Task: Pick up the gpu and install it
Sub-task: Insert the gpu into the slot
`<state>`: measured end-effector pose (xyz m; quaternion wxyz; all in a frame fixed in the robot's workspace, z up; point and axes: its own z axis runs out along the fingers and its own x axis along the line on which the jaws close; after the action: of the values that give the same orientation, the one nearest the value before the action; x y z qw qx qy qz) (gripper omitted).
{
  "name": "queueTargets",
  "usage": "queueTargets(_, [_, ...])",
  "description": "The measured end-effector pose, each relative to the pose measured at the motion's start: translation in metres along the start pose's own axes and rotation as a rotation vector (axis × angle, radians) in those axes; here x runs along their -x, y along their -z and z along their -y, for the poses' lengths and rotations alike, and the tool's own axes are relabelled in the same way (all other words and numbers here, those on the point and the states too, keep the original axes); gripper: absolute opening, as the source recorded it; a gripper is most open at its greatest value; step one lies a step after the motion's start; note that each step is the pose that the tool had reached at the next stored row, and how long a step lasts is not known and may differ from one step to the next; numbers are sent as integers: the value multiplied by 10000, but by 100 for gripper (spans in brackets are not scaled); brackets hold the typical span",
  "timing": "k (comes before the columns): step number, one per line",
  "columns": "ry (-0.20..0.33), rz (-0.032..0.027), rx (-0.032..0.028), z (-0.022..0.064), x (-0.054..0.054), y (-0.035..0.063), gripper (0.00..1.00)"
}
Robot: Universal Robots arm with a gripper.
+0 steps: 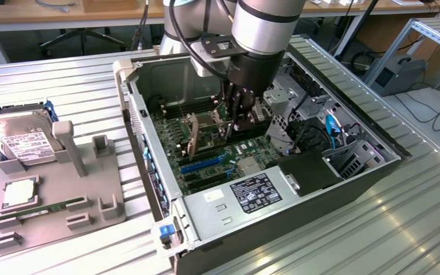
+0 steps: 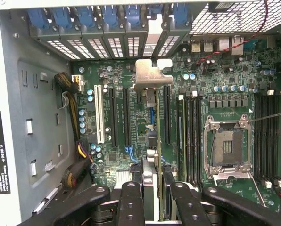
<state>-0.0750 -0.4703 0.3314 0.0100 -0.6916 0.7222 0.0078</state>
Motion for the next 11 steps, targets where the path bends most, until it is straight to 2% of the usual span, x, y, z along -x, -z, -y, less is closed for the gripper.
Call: queueTargets(11, [0,-1,0,-31,-5,0,27])
